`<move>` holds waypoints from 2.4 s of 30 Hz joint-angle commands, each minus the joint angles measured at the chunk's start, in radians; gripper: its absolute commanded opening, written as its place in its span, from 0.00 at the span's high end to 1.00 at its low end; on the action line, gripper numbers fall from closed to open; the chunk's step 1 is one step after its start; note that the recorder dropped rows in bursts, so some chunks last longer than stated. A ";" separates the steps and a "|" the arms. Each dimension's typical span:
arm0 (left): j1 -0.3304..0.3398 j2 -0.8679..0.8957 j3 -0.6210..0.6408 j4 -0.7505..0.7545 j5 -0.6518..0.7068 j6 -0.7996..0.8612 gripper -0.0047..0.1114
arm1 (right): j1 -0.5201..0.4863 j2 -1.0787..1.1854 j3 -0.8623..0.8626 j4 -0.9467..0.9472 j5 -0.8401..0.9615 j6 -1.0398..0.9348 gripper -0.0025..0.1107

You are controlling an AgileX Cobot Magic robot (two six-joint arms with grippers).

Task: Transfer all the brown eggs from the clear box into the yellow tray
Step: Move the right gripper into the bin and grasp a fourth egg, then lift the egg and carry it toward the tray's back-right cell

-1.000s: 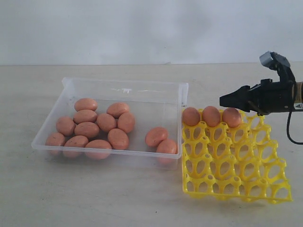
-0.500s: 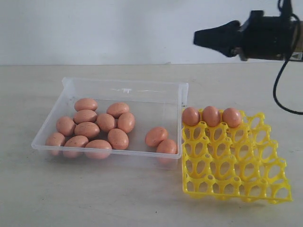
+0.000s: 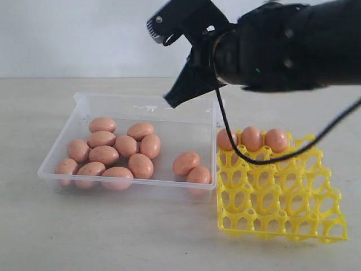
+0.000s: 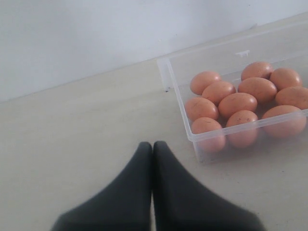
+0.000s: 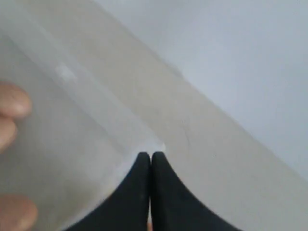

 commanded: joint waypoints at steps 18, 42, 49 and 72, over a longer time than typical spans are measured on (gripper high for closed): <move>-0.003 -0.002 -0.001 -0.008 -0.007 0.000 1.00 | -0.097 0.686 -0.920 1.403 0.706 -0.945 0.44; -0.003 -0.002 -0.001 -0.008 -0.007 0.000 1.00 | -0.097 0.799 -0.920 1.402 0.614 -0.939 0.98; -0.003 -0.002 -0.001 -0.008 -0.007 0.000 1.00 | -0.097 0.753 -0.922 1.398 0.637 -0.919 0.98; -0.003 -0.002 -0.001 -0.008 -0.007 0.000 1.00 | 0.214 0.176 -0.340 0.084 -0.127 0.274 0.98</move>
